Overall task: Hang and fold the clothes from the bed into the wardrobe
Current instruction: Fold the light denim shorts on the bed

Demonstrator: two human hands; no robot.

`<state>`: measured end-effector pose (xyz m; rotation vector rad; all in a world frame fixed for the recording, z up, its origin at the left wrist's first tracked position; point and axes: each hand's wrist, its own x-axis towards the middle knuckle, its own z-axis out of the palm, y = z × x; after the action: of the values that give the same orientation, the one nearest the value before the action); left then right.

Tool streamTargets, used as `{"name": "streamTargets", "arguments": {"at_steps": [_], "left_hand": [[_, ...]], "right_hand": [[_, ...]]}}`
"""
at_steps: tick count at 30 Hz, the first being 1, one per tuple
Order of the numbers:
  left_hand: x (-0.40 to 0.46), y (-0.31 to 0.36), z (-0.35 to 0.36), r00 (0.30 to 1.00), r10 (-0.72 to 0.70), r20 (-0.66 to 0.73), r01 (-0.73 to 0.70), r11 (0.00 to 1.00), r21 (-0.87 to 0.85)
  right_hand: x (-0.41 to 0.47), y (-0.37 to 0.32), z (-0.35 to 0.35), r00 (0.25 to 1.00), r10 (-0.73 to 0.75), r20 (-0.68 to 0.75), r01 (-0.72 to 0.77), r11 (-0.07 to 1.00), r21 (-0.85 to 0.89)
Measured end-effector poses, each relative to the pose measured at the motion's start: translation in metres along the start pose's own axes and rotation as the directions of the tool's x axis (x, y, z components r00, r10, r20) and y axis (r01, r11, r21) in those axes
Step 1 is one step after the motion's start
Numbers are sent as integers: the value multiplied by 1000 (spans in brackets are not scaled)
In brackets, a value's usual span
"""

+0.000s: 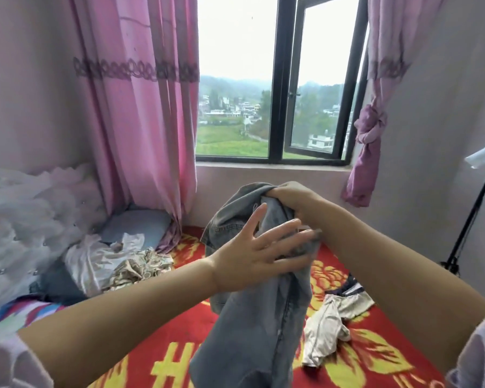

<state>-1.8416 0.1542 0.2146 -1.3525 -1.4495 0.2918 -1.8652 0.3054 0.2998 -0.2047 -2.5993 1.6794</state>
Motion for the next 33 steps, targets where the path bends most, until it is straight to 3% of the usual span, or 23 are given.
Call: {"name": "streamTargets", "arguments": {"at_steps": [3,6,8,10,11,13,15,16,19,21,23,25,28,30,33], "left_hand": [[27,2,1,997,79,-7,-78,997,19],[35,-3,3,984,167,-54,-173,978,-117],[32,-15,9,998,51,-29,-56,977,-205],[28,-29,18,986,-151,65,163,951,-262],[25,-37,23,951,-291,105,309,913,-266],[22,-52,33,791,-579,196,610,728,-312],[21,-62,41,632,-724,275,767,535,-355],[24,-64,44,585,-753,301,797,468,-382],[42,-69,42,544,-788,287,801,388,-455],[49,-75,37,543,-785,298,798,371,-475],[44,-85,32,517,-801,300,814,352,-462],[31,-97,28,441,-847,296,846,283,-452],[15,-109,17,291,-893,344,875,102,-473],[10,-112,12,271,-883,383,878,64,-474],[16,-105,11,305,-861,408,875,83,-477]], "right_hand": [[-7,10,-4,999,39,7,-37,983,-180],[-6,26,-12,995,54,87,-44,992,-115],[-8,37,-24,973,26,231,-43,996,72],[-11,45,-39,968,26,248,-57,992,115],[-12,50,-45,977,38,212,-62,992,111],[-19,56,-48,978,11,210,-38,992,123],[-31,60,-37,951,-29,308,5,997,78],[-36,63,-26,944,-36,327,44,999,-19],[-30,78,8,980,-140,142,186,896,-404],[-20,90,16,974,-224,-15,190,857,-478],[-9,105,14,979,-184,-83,120,864,-489],[-1,125,8,991,-84,-101,18,847,-532],[3,144,-1,994,-29,-101,-15,913,-409],[0,133,2,994,-106,-21,91,921,-378],[-6,97,31,972,-202,119,231,907,-352]]}}
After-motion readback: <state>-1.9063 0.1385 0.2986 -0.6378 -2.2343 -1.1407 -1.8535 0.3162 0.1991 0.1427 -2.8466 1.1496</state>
